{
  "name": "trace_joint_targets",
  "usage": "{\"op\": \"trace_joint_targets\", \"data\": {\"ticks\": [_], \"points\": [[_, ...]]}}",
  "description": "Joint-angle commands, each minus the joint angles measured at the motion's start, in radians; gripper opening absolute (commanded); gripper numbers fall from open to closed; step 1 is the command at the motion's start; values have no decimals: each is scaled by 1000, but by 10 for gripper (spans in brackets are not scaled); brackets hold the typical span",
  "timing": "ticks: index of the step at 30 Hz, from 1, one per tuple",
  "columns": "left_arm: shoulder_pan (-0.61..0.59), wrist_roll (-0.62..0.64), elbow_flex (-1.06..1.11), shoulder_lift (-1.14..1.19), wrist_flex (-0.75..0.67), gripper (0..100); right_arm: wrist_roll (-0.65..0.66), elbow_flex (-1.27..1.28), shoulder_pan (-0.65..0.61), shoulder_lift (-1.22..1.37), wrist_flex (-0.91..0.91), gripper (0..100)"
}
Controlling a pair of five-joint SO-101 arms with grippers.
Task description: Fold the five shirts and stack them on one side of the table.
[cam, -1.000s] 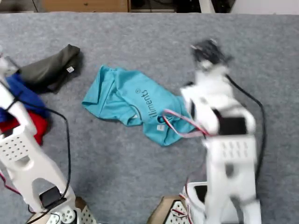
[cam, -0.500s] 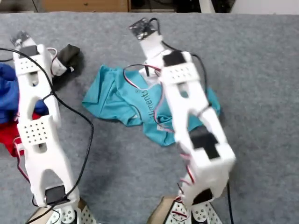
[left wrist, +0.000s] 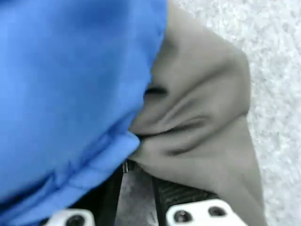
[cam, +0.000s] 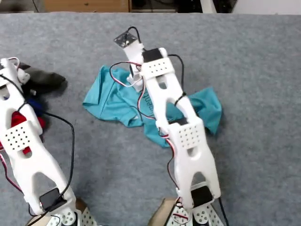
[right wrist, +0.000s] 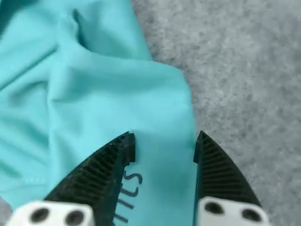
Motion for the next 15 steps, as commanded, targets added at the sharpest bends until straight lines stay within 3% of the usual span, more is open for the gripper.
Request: {"op": "trace_joint_targets", "data": {"ticks": [1, 4, 7, 10, 15], "points": [[0, 11, -141, -19, 77, 22, 40, -157, -10, 64, 68, 208], [55, 38, -298, -19, 172, 58, 51, -259, -4, 130, 115, 154], [103, 172, -489, -19, 305, 191, 43, -367, 22, 180, 129, 57], [164, 270, -489, -56, 359, 308, 41, -458, 56, 223, 130, 37], [307, 292, -451, -101, 367, 293, 51, -562, 131, 243, 166, 5]]}}
